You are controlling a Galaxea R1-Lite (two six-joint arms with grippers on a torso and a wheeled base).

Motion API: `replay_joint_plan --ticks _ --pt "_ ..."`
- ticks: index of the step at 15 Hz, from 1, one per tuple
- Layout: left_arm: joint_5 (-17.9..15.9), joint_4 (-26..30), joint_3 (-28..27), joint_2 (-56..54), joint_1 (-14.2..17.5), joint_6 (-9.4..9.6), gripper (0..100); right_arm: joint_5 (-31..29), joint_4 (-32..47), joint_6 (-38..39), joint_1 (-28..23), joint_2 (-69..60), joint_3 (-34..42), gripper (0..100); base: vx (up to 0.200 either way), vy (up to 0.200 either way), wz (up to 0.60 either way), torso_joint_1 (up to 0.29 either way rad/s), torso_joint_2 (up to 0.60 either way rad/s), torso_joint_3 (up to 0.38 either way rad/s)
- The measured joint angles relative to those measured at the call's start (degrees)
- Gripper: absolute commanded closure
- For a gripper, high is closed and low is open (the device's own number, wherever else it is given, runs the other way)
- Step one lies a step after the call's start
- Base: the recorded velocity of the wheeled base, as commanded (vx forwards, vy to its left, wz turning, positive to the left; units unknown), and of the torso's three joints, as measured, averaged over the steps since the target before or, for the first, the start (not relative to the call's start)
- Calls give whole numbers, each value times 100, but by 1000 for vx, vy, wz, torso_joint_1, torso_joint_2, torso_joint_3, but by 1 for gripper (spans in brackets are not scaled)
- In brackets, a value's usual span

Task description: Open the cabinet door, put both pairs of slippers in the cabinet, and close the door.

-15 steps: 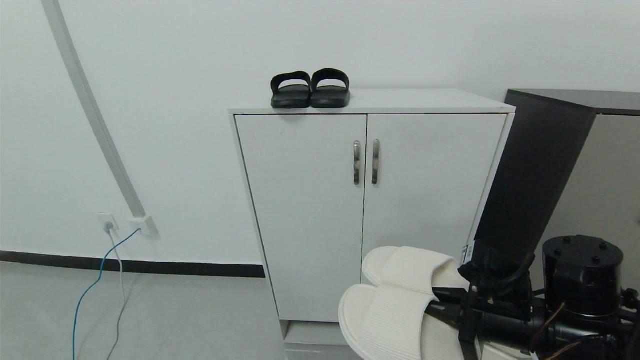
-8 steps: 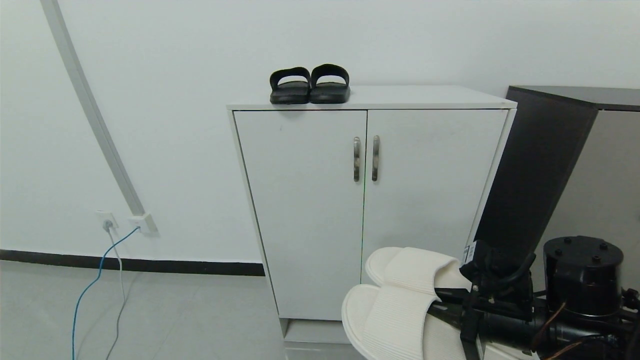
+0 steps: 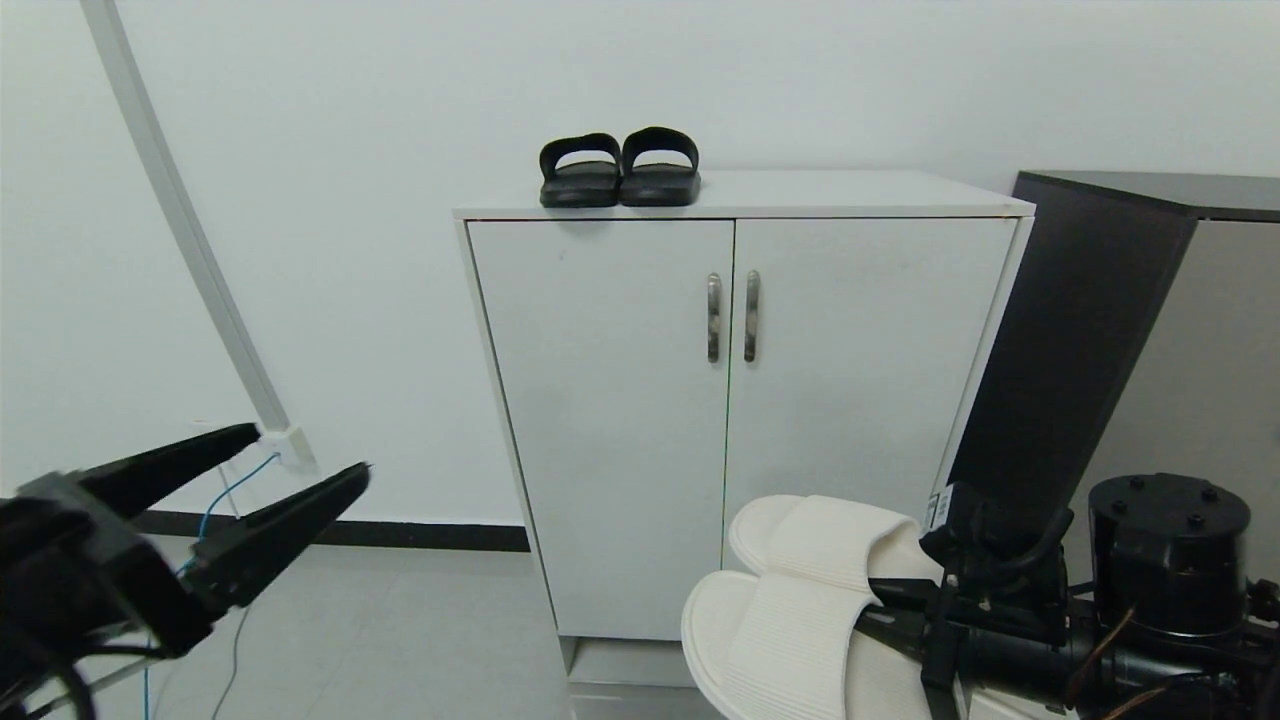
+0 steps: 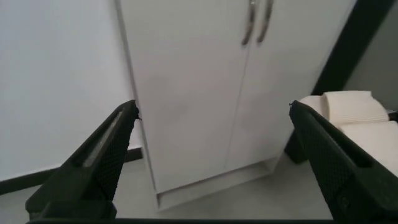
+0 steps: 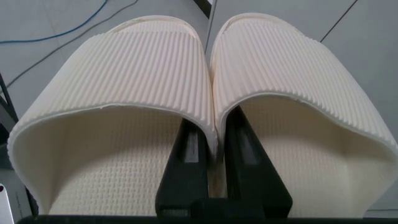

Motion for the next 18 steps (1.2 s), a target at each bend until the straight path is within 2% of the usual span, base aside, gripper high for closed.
replay_joint_plan --ticks 1,3,4,6,12,15,16,18 --pt "16 -191 -262 460 -333 -71 0 0 0 0 4 -11 0 100 0 0 0 0 0 0" --pt "38 -389 -839 1207 -912 -330 0 0 7 2 9 -35 16 100 0 0 0 0 0 0" --pt "46 -534 -1189 1573 -1128 -438 0 -2 9 2 11 -46 33 100 0 0 0 0 0 0" --pt "60 -686 -1759 2197 -1428 -533 0 -2 7 -1 30 -83 79 100 0 0 0 0 0 0" --pt "117 -790 -3493 3823 -2004 -585 0 -9 11 2 149 -232 126 100 0 0 0 0 0 0" --pt "-189 -377 -4411 4454 -2194 -602 0 -9 9 10 133 -238 132 100 0 0 0 0 0 0" --pt "-373 -158 -4780 4641 -2226 -668 0 -9 9 11 119 -236 138 100 0 0 0 0 0 0" --pt "-778 158 -5453 4975 -2258 -1023 0 -9 9 10 105 -232 140 100 0 0 0 0 0 0"
